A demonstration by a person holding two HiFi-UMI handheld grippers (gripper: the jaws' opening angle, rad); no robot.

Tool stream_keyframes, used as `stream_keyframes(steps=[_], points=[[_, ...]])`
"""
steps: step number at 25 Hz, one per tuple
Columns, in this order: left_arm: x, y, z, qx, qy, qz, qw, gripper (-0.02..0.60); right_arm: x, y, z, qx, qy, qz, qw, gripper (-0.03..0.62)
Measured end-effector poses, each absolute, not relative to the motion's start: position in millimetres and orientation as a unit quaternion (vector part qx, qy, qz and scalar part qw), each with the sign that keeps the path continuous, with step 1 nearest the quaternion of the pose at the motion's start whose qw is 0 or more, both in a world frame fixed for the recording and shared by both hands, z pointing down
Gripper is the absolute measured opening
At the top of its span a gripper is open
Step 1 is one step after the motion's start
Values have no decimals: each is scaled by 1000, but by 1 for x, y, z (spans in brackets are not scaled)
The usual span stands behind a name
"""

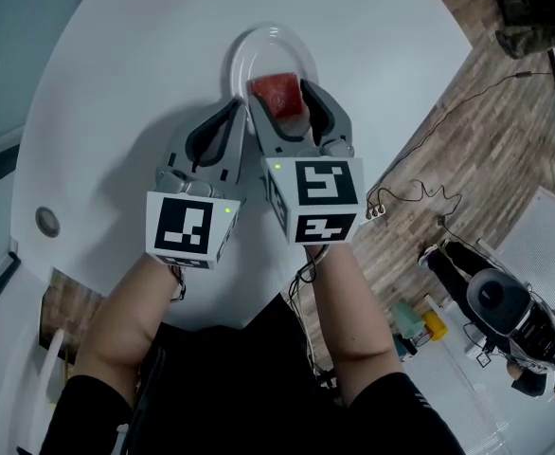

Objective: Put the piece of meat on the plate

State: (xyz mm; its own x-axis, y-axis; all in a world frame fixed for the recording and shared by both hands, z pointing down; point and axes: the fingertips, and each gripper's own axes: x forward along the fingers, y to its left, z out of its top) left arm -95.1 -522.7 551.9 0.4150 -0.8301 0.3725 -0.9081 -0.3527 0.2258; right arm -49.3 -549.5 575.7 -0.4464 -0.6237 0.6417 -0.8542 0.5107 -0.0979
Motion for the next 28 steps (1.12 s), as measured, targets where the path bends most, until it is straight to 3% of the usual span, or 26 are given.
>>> stream_keyframes(steps=[5,11,15,20,28], points=[[-94,-522,548,819,-531,96,196,3,-48,-550,567,454,-825,203,267,273],[-92,-524,535,823,-530,95,183,3,-47,-549,551,459,-831,195,248,215],[-89,-522,514,826,-529,94,170,3,-38,-545,526,482,-828,181,224,95],[-87,-505,490,825,-535,86,161,3,-27,-528,490,511,-826,155,181,5],[-74,-484,445,835,-529,77,129,3,-17,-511,439,521,-835,123,130,3]])
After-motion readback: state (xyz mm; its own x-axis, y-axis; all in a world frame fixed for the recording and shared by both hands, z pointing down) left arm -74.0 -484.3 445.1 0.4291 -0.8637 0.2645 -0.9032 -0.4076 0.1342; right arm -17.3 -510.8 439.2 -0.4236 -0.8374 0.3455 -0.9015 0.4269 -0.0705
